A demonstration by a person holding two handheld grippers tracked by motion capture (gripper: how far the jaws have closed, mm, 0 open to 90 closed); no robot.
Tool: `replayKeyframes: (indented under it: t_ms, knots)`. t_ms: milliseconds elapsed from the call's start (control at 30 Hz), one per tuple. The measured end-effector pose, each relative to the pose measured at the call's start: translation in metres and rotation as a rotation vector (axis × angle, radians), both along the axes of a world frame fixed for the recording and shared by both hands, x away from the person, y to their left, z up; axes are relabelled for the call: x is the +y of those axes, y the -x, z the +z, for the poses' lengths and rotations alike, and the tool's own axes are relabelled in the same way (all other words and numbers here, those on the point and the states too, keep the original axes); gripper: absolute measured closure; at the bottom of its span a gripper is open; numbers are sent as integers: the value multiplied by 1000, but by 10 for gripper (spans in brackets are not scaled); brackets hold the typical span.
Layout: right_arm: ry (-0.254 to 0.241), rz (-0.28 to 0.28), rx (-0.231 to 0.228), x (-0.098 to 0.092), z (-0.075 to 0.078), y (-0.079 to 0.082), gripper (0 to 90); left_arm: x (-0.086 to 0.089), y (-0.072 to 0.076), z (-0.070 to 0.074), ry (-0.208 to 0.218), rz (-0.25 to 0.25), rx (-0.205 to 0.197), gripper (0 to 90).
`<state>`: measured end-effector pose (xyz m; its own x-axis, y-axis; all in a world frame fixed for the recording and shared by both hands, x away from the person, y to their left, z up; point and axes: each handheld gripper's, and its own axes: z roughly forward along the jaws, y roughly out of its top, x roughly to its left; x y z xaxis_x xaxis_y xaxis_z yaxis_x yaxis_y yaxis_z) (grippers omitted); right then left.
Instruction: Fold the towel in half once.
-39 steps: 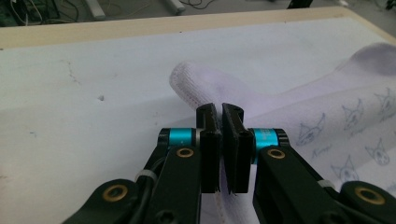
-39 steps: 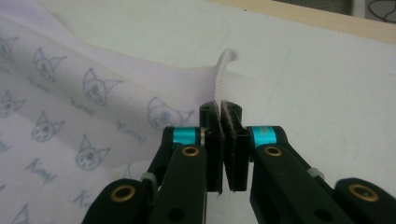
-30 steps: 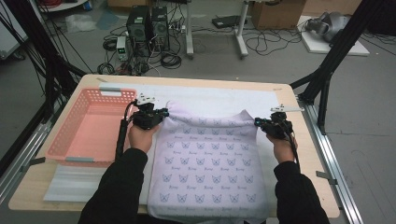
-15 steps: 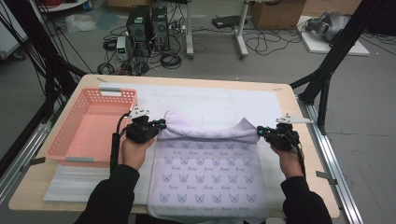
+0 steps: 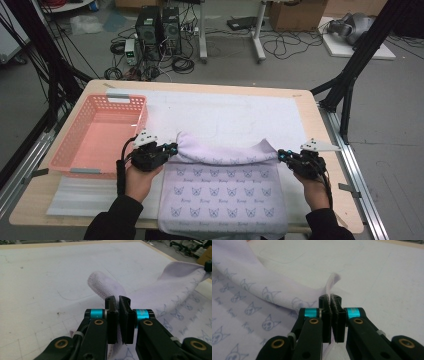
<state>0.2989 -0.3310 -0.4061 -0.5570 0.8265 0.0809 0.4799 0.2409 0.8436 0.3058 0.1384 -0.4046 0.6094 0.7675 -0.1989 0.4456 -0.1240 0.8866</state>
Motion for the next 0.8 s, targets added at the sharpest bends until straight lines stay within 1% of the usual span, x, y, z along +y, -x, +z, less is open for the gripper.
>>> replayKeyframes:
  t_ms: [100,200,300,367,433,467,500,533,567,733,800]
  knots:
    - [11,11,6,-1,-2,8,881,2,6,-4,-1,-24,-5,852]
    - [5,22,5,-3,-2,16,881,4,11,-8,-2,-29,1,852]
    - [9,38,5,-3,-4,25,881,7,17,-11,5,-46,1,852]
    - [16,55,11,-3,-6,31,881,7,21,-12,0,-58,0,852]
    - [8,64,17,-3,-7,36,881,7,25,-12,-1,-68,2,852]
    - [6,67,17,-4,-7,37,880,7,27,-13,8,-77,0,851]
    - [-8,75,24,-4,-7,39,880,8,29,-14,8,-86,0,851]
    - [-15,93,23,-5,-8,41,880,8,31,-14,9,-90,3,851]
    - [-19,97,27,-5,-8,43,880,7,33,-16,1,-98,11,851]
    - [7,108,77,-7,-17,46,880,7,37,-23,-15,-112,35,851]
    - [5,105,93,-7,-18,47,880,8,38,-24,-18,-119,42,851]
